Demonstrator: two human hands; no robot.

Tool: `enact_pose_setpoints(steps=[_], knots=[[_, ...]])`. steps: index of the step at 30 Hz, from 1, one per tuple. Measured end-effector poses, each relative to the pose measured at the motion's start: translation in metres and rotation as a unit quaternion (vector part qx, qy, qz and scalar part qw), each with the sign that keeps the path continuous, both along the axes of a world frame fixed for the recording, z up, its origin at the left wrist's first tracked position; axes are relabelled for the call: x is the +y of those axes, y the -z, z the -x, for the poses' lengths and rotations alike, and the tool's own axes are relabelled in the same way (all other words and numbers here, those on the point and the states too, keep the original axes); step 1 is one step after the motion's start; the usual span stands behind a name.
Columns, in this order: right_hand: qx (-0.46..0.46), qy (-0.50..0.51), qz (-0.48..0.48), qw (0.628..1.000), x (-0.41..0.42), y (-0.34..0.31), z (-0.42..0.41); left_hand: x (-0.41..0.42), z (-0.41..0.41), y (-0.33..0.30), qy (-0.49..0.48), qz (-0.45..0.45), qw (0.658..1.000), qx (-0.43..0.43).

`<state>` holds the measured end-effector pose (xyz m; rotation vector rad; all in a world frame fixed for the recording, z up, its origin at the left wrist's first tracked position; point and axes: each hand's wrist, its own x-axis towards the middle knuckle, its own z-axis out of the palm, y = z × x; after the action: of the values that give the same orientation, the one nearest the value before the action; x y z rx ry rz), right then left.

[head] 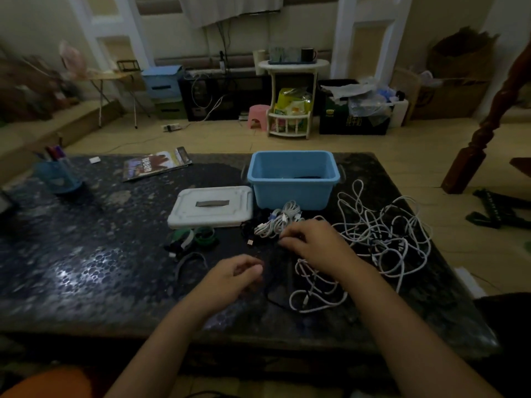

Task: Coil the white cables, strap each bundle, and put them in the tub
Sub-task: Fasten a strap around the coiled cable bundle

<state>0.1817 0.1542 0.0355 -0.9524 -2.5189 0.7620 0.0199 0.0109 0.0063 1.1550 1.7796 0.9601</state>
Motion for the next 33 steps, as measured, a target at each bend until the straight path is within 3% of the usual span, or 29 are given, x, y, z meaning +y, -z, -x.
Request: enact_pose_setpoints(steps=[3,8,12,14,16,20,24,29,33], knots=[[0.165,0.002,0.116,0.979,-0.004,-0.01,0.004,0.002,0.008,0.007,-0.014,-0.034,0.993,0.109],[0.349,-0.05,0.289,0.89,-0.015,-0.036,0.009,0.018,0.018,0.003,-0.081,-0.068,0.994,0.006],[0.434,-0.094,0.393,0.806,-0.016,-0.051,-0.003,0.033,0.026,0.003,-0.074,-0.092,0.979,0.168],[0.431,-0.067,0.365,0.822,-0.012,-0.052,-0.008,0.038,0.029,0.001,-0.098,-0.119,0.961,0.229],[0.406,-0.031,0.302,0.862,-0.006,-0.049,-0.013,0.038,0.029,-0.004,-0.144,-0.137,0.955,0.222],[0.391,0.016,0.256,0.884,0.0,-0.048,-0.024,0.036,0.037,-0.015,-0.214,-0.168,0.939,0.208],[0.302,0.045,0.193,0.933,0.002,-0.042,-0.024,0.033,0.029,-0.033,-0.196,-0.18,0.964,-0.021],[0.189,0.101,0.107,0.971,0.007,-0.024,-0.018,0.017,0.026,-0.047,-0.17,-0.155,0.956,-0.18],[0.111,0.07,0.037,0.991,-0.008,-0.009,0.0,0.005,0.022,-0.061,-0.055,-0.129,0.949,-0.283]])
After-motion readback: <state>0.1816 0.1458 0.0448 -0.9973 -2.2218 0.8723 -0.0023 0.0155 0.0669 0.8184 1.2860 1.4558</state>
